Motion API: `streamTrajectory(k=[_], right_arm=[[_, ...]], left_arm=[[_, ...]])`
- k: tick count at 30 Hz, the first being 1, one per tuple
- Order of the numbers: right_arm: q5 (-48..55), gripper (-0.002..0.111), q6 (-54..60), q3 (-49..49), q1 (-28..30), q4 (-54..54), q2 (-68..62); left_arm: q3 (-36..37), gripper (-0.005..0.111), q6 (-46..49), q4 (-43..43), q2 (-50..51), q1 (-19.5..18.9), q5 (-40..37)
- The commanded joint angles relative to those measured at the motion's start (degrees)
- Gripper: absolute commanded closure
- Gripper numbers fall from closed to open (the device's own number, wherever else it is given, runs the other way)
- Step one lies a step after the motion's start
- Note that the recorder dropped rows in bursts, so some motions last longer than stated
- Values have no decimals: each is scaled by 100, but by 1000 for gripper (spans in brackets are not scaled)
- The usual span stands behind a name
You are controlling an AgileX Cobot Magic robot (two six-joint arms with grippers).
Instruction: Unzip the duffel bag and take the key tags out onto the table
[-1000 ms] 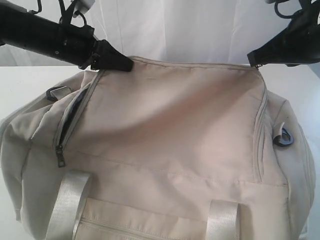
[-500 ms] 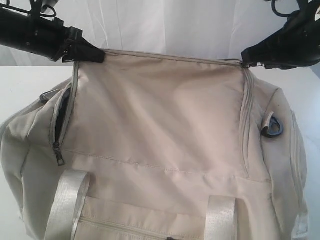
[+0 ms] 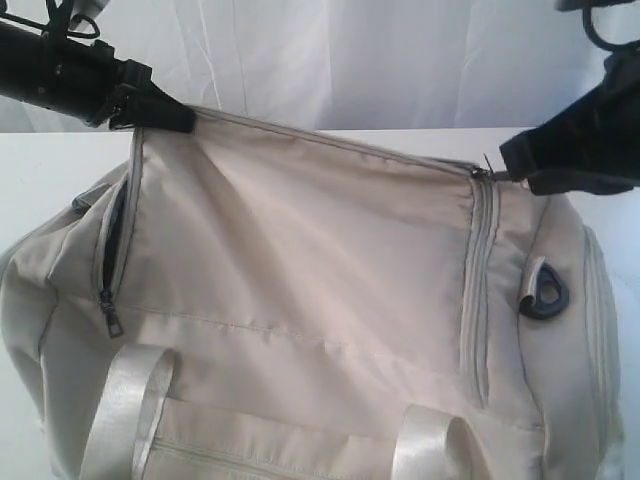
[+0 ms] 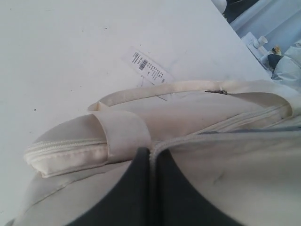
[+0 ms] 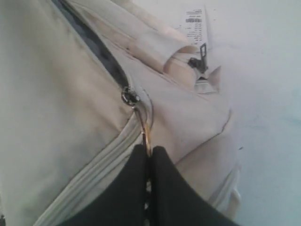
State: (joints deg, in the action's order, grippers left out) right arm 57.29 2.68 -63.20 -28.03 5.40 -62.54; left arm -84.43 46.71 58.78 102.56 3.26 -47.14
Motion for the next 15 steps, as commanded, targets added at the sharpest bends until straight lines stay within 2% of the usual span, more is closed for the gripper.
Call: streamTrajectory(k=[1, 6, 7, 8, 9, 10, 12, 15], right_arm=[[686, 108, 66, 608, -172, 261, 578], [270, 108, 106, 1032, -321, 309, 679], [202, 108, 106, 1032, -321, 272, 655], [98, 108, 106, 1032, -321, 173, 614], [86, 108, 106, 1032, -321, 107, 584], [86, 108, 106, 1032, -321, 0, 508], [199, 108, 106, 1032, -321, -100, 385], [285, 108, 212, 1010, -321, -111, 322]], left_arm=[[-35, 107, -79, -55, -60, -193, 876], [-35, 104, 48, 240, -113, -180, 510], [-35, 99, 225, 293, -155, -138, 448], [-35, 83, 682, 322, -255, -33, 365], [-35, 73, 1008, 322, -318, 50, 281], [-35, 57, 1640, 331, -430, 223, 47], [-35, 42, 2252, 331, -545, 580, -126], [-35, 41, 3155, 61, -593, 1376, -358]])
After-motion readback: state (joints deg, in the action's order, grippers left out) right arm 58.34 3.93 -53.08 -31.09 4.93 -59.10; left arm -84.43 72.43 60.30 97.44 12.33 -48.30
